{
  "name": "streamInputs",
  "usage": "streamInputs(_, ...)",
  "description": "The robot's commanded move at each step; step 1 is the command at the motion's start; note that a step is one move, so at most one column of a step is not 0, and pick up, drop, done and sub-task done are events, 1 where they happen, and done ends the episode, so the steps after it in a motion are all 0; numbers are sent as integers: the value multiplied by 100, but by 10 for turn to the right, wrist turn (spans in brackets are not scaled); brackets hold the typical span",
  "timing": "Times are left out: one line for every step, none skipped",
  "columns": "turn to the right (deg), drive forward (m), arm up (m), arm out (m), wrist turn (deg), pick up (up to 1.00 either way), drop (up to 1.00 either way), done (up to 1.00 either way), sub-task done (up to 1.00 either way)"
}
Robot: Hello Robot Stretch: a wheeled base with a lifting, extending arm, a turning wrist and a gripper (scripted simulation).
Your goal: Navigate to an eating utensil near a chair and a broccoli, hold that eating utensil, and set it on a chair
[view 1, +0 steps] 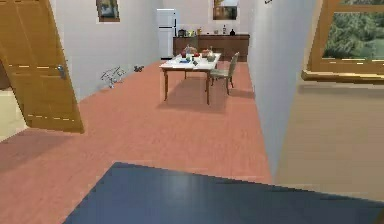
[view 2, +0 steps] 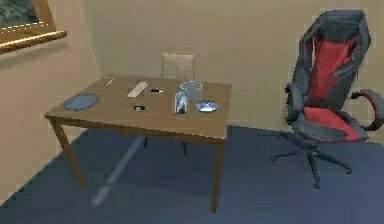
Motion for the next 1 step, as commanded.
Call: streamInputs(0, 100, 0, 0, 0, 0, 0, 0, 0)
